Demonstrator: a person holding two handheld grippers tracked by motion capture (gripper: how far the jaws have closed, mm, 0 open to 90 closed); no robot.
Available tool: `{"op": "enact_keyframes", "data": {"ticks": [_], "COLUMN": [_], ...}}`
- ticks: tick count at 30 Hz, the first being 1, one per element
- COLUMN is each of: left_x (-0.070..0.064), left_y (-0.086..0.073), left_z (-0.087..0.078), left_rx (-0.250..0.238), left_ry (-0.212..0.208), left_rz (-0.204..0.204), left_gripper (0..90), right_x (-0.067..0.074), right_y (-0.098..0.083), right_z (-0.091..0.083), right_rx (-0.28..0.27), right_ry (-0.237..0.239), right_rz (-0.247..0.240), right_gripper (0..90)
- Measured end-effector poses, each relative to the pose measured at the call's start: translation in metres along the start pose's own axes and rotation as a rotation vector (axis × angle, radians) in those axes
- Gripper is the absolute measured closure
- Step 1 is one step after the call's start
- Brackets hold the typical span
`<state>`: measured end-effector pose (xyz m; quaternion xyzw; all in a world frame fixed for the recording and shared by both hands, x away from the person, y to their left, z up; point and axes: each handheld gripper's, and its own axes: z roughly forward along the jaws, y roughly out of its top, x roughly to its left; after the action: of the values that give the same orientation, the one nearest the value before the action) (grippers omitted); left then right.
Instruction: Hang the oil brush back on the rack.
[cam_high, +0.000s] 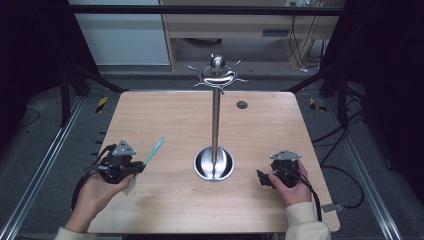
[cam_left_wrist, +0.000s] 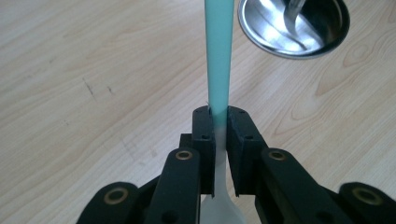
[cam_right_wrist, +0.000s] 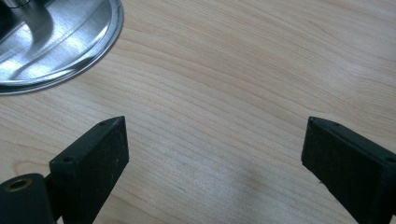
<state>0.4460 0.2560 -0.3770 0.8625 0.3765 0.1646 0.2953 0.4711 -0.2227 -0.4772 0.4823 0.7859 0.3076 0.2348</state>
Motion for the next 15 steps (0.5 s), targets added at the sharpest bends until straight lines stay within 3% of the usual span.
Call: {"op": "enact_keyframes", "data": {"ticks": [15], "left_x": [-0.008], "left_y": [0.007], "left_z": [-0.014], "left_rx": [-0.164], "left_ry": [-0.007], "left_rz": [0.000], "left_gripper": [82.0], "right_x": [0.000], "right_y": [0.000], "right_z": [0.000], "right_rx": [0.002], "right_ry": [-0.002], "right_rz": [-0.001], "right_gripper": [8.1]}}
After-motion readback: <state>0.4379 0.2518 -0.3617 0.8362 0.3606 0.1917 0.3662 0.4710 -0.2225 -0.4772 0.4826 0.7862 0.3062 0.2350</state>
